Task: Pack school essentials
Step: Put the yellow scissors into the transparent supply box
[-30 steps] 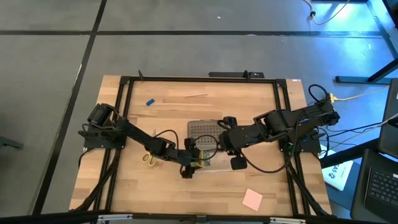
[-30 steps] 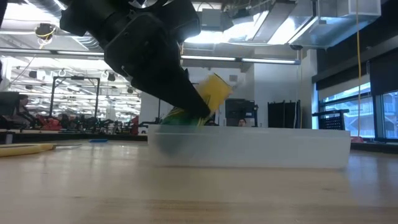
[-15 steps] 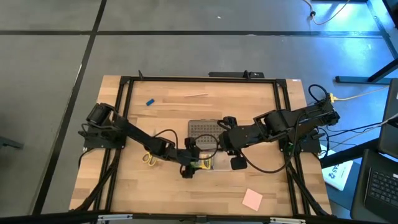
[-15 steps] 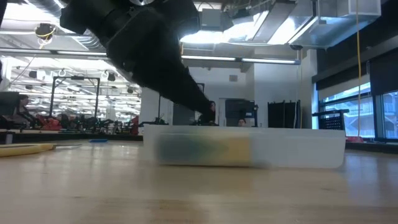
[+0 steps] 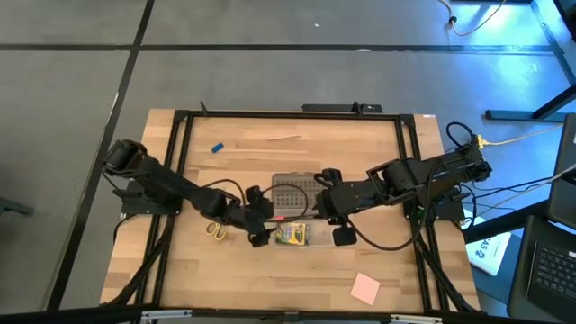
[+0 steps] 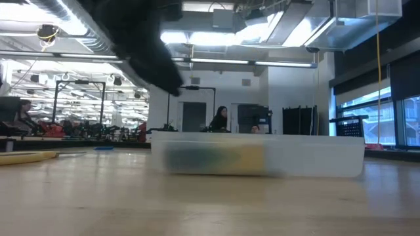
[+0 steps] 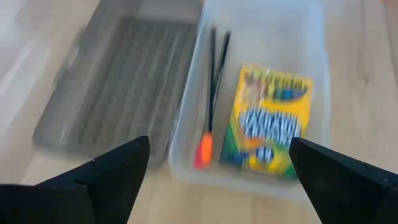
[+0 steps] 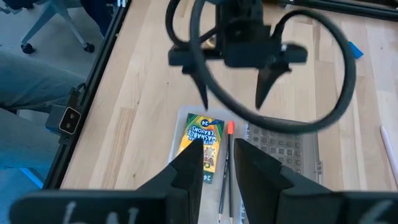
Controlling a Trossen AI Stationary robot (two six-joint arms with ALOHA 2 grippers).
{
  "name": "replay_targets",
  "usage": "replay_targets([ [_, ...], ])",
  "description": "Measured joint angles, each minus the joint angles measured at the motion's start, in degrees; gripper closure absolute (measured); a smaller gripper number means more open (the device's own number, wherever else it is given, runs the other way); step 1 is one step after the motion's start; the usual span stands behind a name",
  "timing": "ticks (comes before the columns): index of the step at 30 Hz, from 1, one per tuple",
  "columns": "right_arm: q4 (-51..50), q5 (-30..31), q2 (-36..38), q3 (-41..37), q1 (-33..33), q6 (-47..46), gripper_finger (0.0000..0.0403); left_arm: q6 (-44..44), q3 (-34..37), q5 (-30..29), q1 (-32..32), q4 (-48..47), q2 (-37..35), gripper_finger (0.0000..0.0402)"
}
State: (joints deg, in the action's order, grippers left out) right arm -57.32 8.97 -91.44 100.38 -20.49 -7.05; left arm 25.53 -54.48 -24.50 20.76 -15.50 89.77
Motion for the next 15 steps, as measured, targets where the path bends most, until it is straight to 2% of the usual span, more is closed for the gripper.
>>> replay_targets([
  [8,0.2,0.0,0.0,0.0,0.0,0.0,0.0311,24.8,0.0,0.5,5.6,-17.1,-3.3,0.0020],
  [15,0.3,0.0,0.0,0.0,0.0,0.0,0.0311,46.0,0.0,6.8,10.0,-24.2,-3.3,0.0020],
])
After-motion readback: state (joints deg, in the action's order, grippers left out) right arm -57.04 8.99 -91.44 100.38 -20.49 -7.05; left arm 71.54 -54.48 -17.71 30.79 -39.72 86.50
